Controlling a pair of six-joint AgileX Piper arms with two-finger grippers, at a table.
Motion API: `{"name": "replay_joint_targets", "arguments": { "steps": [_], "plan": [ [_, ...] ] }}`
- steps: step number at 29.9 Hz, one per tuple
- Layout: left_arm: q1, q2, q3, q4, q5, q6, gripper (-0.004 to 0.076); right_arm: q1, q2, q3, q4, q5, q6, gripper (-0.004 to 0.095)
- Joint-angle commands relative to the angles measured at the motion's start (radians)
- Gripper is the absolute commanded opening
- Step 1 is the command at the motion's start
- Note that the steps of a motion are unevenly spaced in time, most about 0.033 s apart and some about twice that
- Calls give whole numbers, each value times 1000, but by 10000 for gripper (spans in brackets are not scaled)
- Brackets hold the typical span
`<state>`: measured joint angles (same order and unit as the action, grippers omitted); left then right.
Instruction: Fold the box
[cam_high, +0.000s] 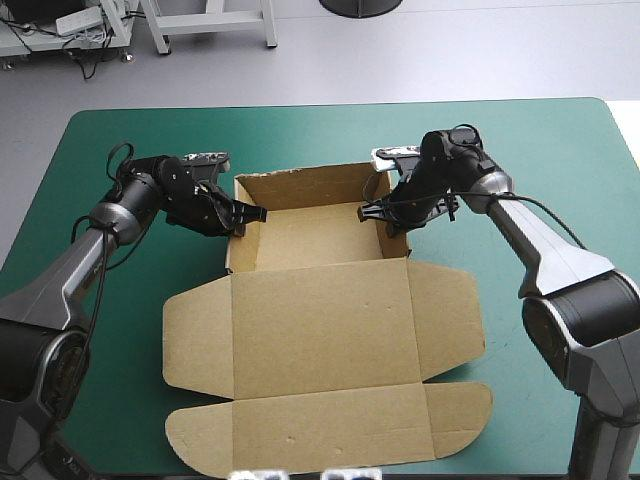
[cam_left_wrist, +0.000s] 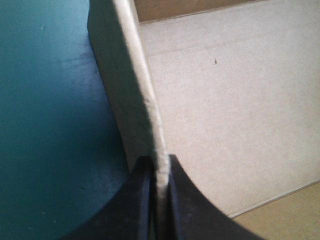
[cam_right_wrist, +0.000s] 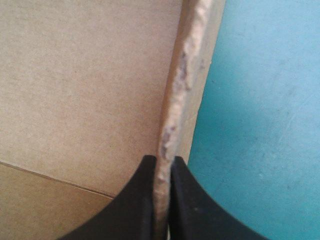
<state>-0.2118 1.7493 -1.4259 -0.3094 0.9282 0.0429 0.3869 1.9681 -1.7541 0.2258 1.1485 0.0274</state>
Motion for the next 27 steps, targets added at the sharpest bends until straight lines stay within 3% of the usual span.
{"name": "replay_joint_targets", "arguments": {
  "steps": [1,4,7,11,18,20,27],
  "plan": [
    [-20,-27,-55,-106,-94,17,-9,18,-20,-23,56,-65,-46,9],
    [-20,-13,-67,-106,-87,11,-8,18,-18,-23,-15,-65,-52,87],
    [-20,-2,-69,-106,-73,13,2,18,-18,-23,-71,-69,-59,249],
    [-19,6,-73,-106,-51,13,95,18,-18,-23,-81,-95,-97,407],
    [-19,8,-73,-106,-35,13,393,18,-18,-62,-81,-107,-130,410],
    [-19,8,-73,-106,-37,13,439,18,-18,-85,-81,-104,-154,412],
    [-17,8,-73,-73,-52,13,449,18,-18,-141,-172,-84,-161,472]
  ]
}}
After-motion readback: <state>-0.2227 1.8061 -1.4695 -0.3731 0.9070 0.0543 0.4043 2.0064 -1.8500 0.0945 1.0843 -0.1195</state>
